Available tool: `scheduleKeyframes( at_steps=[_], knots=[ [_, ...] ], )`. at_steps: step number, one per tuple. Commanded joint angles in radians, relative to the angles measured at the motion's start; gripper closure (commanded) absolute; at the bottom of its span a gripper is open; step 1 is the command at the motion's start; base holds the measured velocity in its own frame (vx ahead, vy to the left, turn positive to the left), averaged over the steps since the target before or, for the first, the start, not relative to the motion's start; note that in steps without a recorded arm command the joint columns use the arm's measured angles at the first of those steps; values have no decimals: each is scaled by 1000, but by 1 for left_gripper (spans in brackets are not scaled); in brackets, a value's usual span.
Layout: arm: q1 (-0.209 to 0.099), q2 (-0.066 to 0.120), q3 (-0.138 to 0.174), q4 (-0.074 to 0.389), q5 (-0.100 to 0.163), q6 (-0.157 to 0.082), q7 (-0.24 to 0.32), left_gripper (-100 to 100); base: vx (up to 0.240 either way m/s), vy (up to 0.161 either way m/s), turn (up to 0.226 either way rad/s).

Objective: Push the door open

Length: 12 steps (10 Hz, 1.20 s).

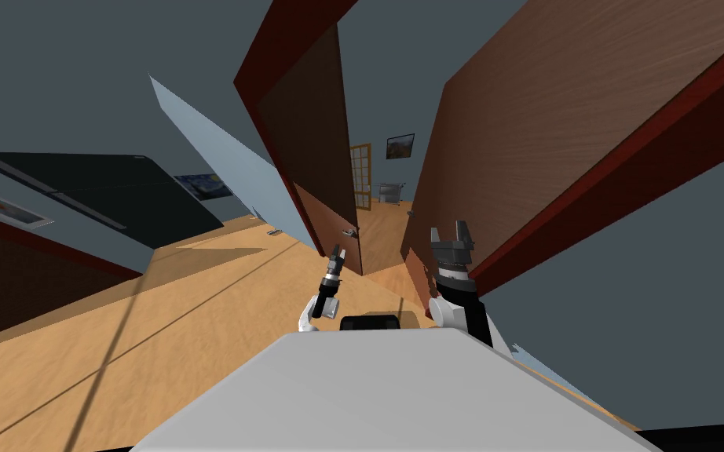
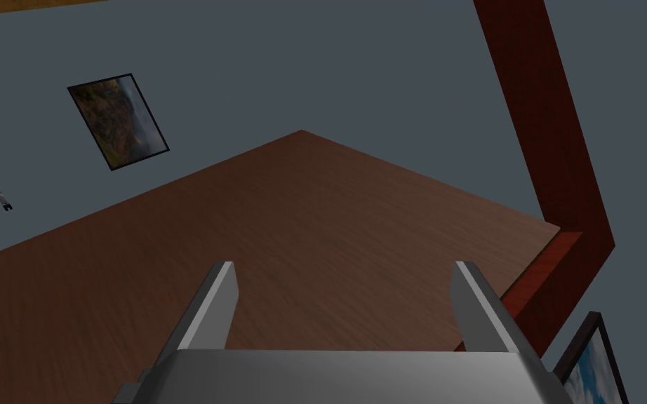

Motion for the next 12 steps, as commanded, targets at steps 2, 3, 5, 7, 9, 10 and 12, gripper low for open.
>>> scheduleKeyframes(
  at_steps=[2,3,5,7,9,10,12],
  knots=[
    [-25,5,-18,71,-7,-8,10,-100,95,96,-20],
    [-38,7,-24,106,-10,-11,14,-100,117,90,-23],
    [-51,7,-29,146,-12,-14,17,-100,53,64,-8],
    [-64,8,-35,178,-14,-18,21,-100,58,66,-15],
    [-89,9,-46,243,-19,-25,28,-100,61,63,-14],
    [-102,9,-52,274,-21,-28,32,-100,79,76,-23],
    [-126,9,-62,335,-26,-34,38,-100,106,96,-18]
  ],
)
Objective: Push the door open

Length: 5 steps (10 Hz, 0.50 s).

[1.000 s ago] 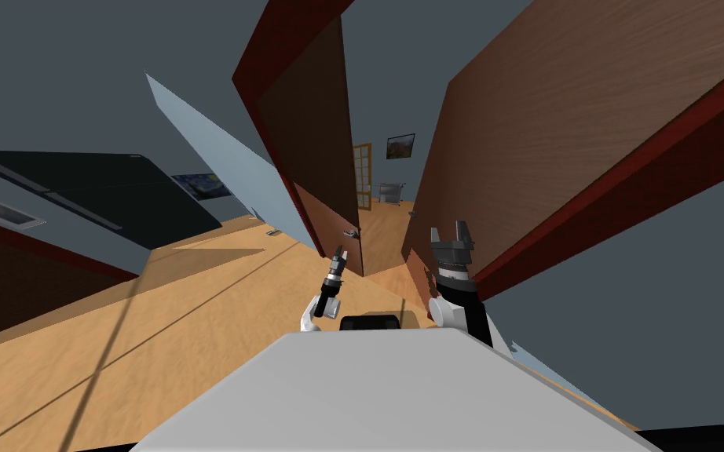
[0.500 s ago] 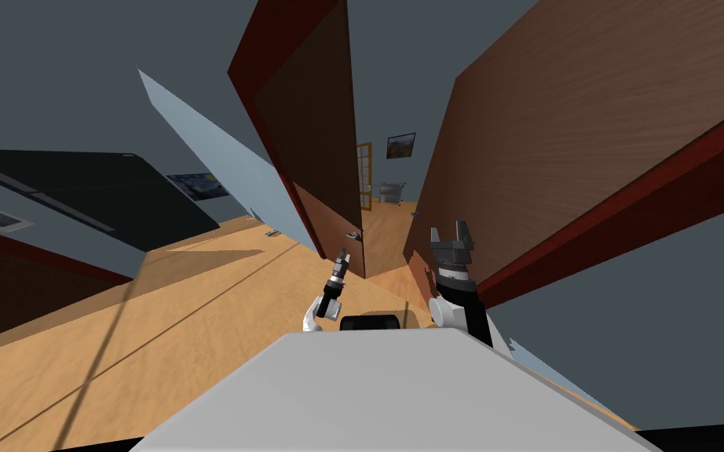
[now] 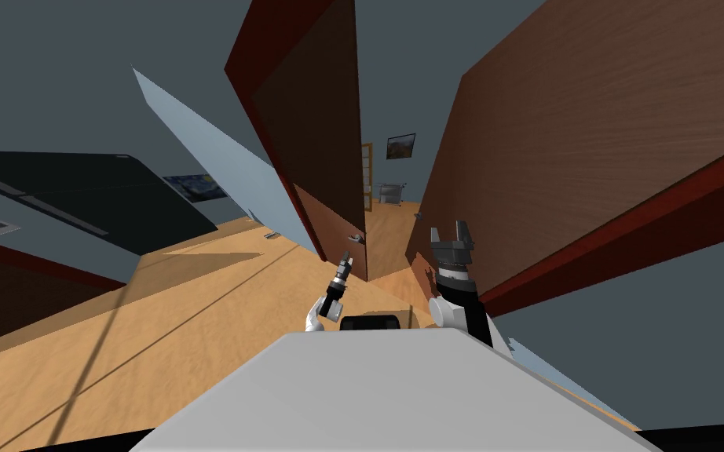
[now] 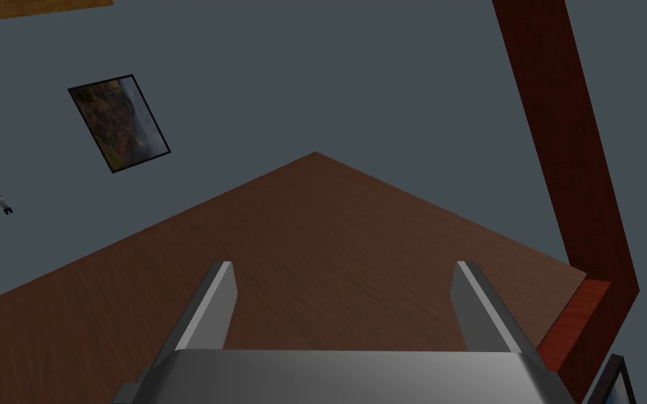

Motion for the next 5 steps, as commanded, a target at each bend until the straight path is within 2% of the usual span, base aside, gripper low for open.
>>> scheduleKeyframes(
  at_steps=[1,5],
  knots=[
    [-18,1,-9,47,-4,-4,7,-100,108,92,-21],
    [-63,-2,-29,159,-12,-16,19,-100,88,85,-17]
  ],
)
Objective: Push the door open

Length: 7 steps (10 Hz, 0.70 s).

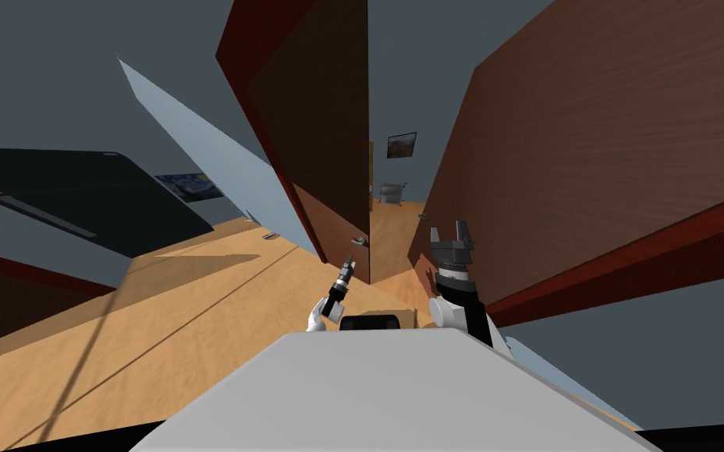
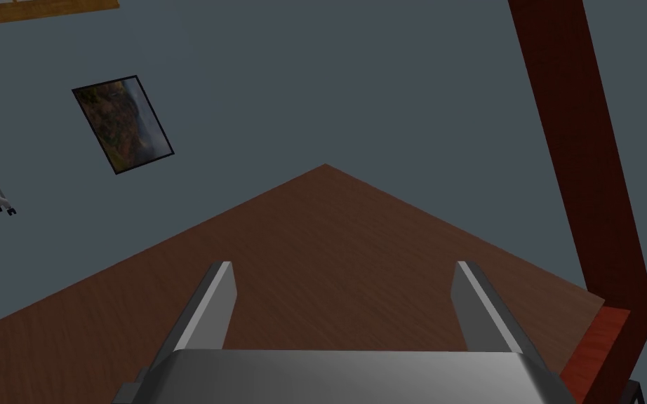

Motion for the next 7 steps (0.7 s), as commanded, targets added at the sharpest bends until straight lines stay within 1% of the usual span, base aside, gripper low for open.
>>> scheduleKeyframes(
  at_steps=[1,6,7],
  knots=[
    [-16,1,-9,40,-3,-2,7,-100,77,73,-14],
    [-62,-5,-29,156,-12,-14,19,-100,82,72,-16],
    [-76,-7,-35,194,-14,-18,24,-100,95,87,-15]
  ],
)
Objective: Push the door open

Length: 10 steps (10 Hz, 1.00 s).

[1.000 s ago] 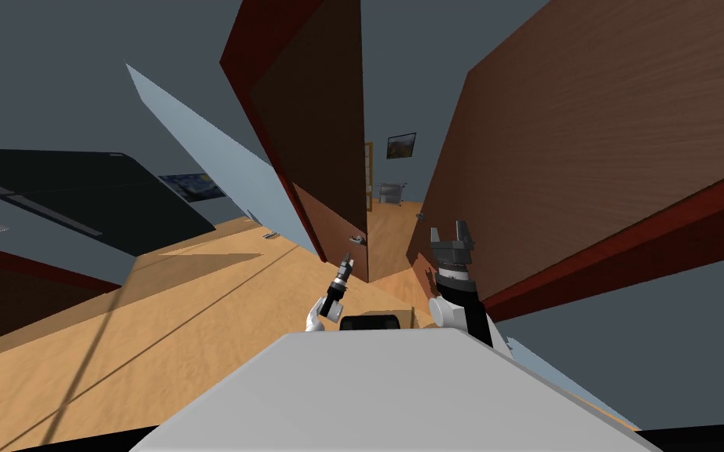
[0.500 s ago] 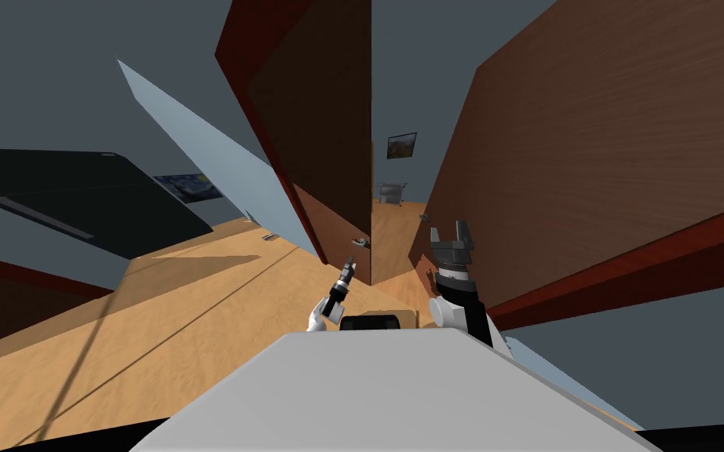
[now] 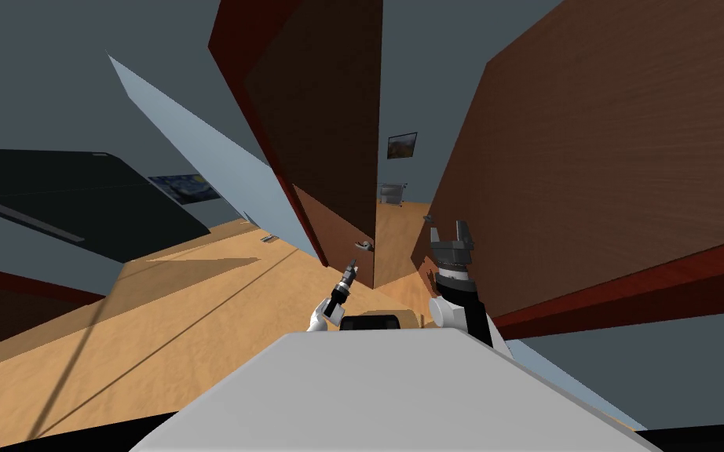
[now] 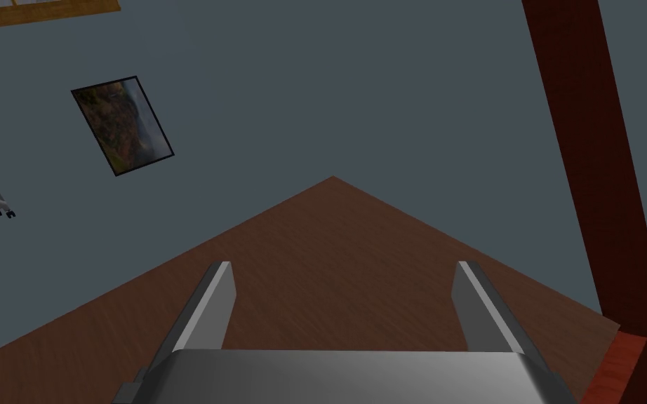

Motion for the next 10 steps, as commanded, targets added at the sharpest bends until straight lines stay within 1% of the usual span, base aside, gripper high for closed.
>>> scheduleKeyframes(
  at_steps=[1,3,4,6,7,10],
  knots=[
    [-16,-1,-7,38,-3,-2,6,-100,107,78,-18],
    [-28,-4,-13,68,-5,-5,10,-100,69,61,-9],
    [-38,-6,-17,95,-7,-8,13,-100,67,73,-12],
    [-49,-9,-22,121,-9,-11,16,-100,63,51,-12],
    [-45,-7,-20,114,-8,-11,15,-100,24,16,-3],
    [-44,-5,-12,126,-5,-19,6,-100,159,-69,-32]
  ],
)
